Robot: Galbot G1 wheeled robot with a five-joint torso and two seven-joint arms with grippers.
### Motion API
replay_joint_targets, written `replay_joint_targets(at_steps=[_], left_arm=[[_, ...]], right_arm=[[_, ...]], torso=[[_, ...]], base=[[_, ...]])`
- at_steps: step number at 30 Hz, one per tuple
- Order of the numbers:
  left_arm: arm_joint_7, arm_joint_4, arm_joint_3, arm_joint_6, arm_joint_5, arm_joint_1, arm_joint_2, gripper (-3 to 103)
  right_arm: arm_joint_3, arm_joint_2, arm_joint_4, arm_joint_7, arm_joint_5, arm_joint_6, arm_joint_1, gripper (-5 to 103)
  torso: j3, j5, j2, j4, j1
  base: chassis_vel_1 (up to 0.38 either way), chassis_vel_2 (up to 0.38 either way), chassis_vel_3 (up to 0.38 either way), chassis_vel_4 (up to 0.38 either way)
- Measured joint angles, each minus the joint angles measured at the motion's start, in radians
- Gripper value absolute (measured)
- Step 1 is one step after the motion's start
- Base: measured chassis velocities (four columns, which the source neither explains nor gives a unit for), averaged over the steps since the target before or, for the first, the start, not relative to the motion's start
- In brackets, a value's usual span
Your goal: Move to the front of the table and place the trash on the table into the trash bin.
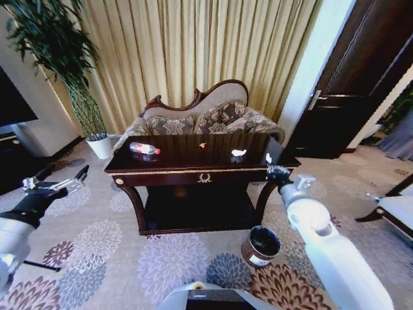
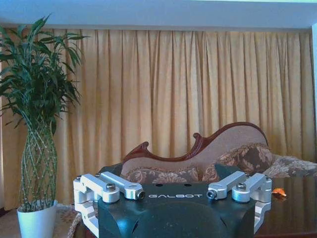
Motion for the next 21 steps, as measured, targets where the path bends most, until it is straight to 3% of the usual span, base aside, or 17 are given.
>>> replay_joint_targets(at_steps=[10,21], left_arm=[[0.000,0.008,0.004,-0.008,0.002,-0.007,-0.007,100],[0.005,0.017,0.004,-0.015,0.003,-0.009,-0.014,100]], right_arm=[[0.022,0.088,-0.228,-0.008,-0.094,-0.008,-0.103,1],[0.021,0.220,-0.590,-0.024,-0.312,0.114,-0.041,1]], torso=[[-0.001,-0.0005,0.001,-0.0002,-0.002],[-0.001,-0.0002,0.001,0.0000,-0.001]], base=[[-0.014,0.020,0.025,-0.012],[0.000,0.000,0.000,0.000]])
